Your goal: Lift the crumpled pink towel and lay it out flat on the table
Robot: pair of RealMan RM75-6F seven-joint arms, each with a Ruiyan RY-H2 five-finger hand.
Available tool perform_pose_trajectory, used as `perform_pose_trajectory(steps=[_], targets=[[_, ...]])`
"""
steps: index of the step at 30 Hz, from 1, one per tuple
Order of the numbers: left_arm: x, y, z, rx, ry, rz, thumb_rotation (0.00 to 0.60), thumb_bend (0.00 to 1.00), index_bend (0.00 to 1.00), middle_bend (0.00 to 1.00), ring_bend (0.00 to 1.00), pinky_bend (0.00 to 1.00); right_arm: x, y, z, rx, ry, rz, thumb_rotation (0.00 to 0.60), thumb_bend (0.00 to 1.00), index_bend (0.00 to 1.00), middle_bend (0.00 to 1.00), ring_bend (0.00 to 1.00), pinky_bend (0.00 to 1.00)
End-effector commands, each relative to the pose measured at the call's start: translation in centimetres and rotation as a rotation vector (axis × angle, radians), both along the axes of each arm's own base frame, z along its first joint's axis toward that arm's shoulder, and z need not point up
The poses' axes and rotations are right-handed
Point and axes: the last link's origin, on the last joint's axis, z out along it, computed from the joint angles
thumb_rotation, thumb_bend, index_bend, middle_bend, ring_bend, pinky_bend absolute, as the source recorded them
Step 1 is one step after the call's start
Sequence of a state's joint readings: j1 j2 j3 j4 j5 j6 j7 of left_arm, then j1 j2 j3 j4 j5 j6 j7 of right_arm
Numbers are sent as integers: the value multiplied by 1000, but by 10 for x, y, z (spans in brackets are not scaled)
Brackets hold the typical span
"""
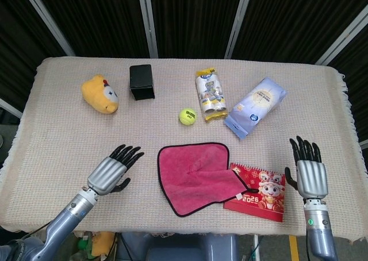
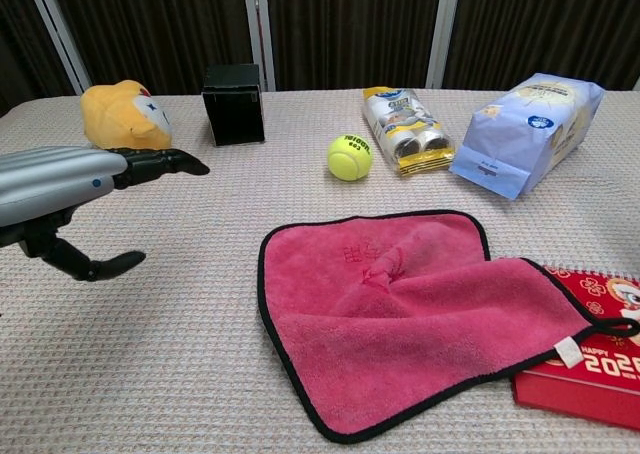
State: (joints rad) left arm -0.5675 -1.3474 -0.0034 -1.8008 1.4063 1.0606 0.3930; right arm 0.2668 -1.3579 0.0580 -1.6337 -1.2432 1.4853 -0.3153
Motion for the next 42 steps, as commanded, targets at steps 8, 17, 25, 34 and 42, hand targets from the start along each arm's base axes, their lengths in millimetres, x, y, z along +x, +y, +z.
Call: perform_pose_trajectory(steps=[8, 17, 25, 34, 42], targets=[[31, 38, -29, -64, 238, -152, 600, 761, 0, 0, 0, 0, -4, -2, 3, -7, -18, -15, 600, 475, 0, 14, 0, 0], [44, 54, -59, -105, 351, -183, 600, 772, 0, 0, 0, 0, -5, -3, 6, -15, -41, -16, 600, 475, 0, 14, 0, 0], [51, 56, -80, -123, 405, -201, 600, 774, 0, 0, 0, 0, -5, -4, 7, -17, -59, -16, 600, 474, 0, 14, 0, 0], [56, 55, -97, -135, 456, -214, 600, 775, 0, 0, 0, 0, -5, -3, 9, -20, -71, -14, 600, 474, 0, 15, 0, 0], [47, 58, -101, -125, 496, -203, 600, 791, 0, 0, 0, 0, -5, -3, 9, -20, -81, -14, 600, 473, 0, 14, 0, 0]])
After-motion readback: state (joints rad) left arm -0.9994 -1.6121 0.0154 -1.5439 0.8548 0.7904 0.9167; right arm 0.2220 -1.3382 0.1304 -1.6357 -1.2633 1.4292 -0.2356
